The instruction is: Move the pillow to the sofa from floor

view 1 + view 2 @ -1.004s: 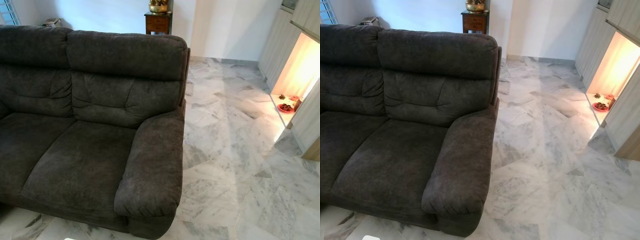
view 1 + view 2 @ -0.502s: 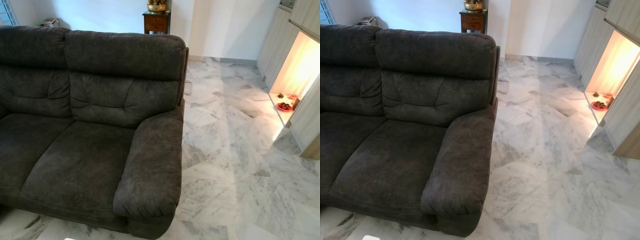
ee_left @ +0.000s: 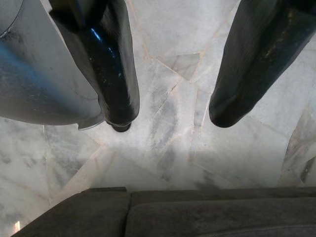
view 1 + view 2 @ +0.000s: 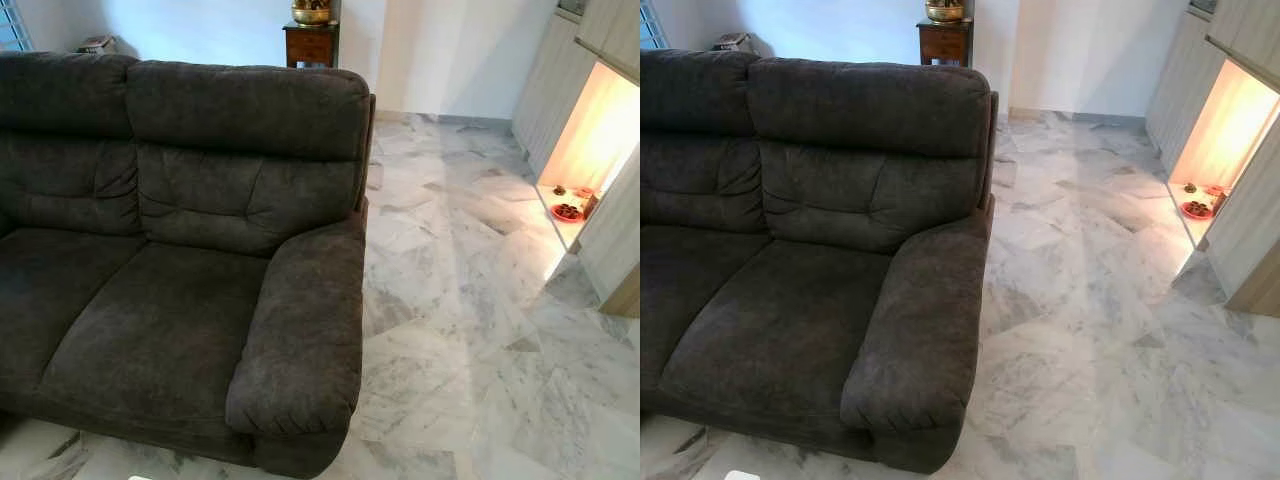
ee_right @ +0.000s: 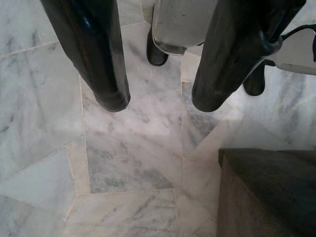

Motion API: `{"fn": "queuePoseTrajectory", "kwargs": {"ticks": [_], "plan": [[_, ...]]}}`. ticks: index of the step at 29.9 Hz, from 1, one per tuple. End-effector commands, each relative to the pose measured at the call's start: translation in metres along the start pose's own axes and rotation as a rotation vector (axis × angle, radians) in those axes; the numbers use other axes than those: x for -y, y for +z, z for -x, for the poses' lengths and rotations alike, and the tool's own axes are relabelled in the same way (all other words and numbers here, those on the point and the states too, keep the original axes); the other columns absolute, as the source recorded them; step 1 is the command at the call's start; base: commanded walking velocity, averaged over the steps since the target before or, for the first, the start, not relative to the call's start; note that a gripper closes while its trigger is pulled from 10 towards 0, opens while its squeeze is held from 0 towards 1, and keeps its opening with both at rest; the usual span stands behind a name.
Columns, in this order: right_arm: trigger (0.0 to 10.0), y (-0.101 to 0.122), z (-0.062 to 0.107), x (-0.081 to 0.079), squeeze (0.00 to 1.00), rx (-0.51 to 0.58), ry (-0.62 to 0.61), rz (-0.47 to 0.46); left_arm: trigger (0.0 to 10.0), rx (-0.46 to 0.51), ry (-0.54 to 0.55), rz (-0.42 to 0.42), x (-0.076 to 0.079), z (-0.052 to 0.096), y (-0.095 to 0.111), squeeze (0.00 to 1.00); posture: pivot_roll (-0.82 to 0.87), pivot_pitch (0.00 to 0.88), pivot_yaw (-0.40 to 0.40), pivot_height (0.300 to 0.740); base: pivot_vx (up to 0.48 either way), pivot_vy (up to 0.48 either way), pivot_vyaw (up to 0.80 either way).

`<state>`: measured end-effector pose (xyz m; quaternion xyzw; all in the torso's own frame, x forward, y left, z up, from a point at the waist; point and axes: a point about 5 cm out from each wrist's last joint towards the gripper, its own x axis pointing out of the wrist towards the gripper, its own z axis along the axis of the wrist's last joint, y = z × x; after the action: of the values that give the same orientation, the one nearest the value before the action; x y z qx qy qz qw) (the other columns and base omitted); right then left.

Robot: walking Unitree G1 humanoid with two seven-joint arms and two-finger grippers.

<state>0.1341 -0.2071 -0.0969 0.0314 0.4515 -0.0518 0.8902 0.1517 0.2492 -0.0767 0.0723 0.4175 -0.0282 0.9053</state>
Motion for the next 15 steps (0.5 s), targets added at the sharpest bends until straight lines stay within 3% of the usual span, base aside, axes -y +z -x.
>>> {"fn": "queuePoseTrajectory", "kwargs": {"ticks": [1,15], "plan": [[10.0,0.0159,-0.0037,0.0168,0.0,0.022,-0.122,-0.221,10.0,-0.059,-0.06,-0.123,0.0224,-0.0172,0.0244,0.0,-0.09,0.0,0.07,0.74,0.0,0.0,0.0],[10.0,0.0159,-0.0037,0.0168,0.0,0.022,-0.122,-0.221,10.0,-0.059,-0.06,-0.123,0.0224,-0.0172,0.0244,0.0,-0.09,0.0,0.07,0.74,0.0,0.0,0.0]]}}
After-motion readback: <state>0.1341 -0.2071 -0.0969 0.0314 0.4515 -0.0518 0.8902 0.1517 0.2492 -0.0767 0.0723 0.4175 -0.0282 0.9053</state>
